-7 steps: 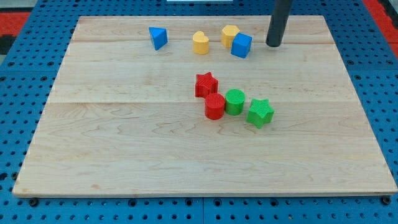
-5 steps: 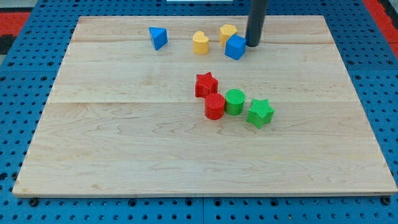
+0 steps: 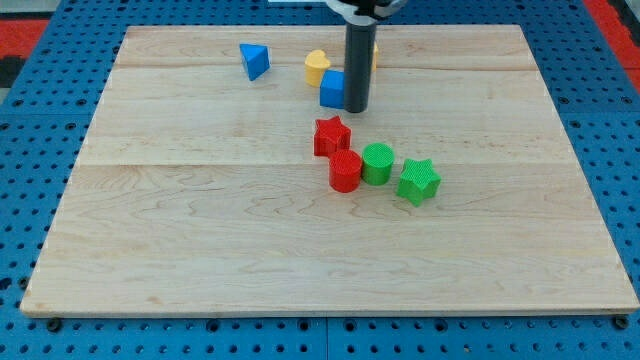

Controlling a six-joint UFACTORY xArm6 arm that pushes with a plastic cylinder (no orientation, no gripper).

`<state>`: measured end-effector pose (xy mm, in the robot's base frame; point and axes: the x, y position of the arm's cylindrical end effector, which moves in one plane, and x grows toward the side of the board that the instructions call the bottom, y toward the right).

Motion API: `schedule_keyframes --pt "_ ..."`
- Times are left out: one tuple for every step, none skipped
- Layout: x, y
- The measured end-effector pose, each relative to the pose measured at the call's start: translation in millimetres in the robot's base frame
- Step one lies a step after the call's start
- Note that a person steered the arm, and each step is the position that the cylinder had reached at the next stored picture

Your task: Arrange blue blocks and yellow blocks close to each other

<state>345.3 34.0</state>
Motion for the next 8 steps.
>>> schedule_keyframes --pt "-29.8 -2.5" --pt "-30.1 -1.7" --pt "11.4 24.5" --pt "24.2 -47.4" --pt "-9.6 -64.4" --pt "-43.2 -38.3" --pt "-45.9 -104.4" --pt "-22.9 -190.9"
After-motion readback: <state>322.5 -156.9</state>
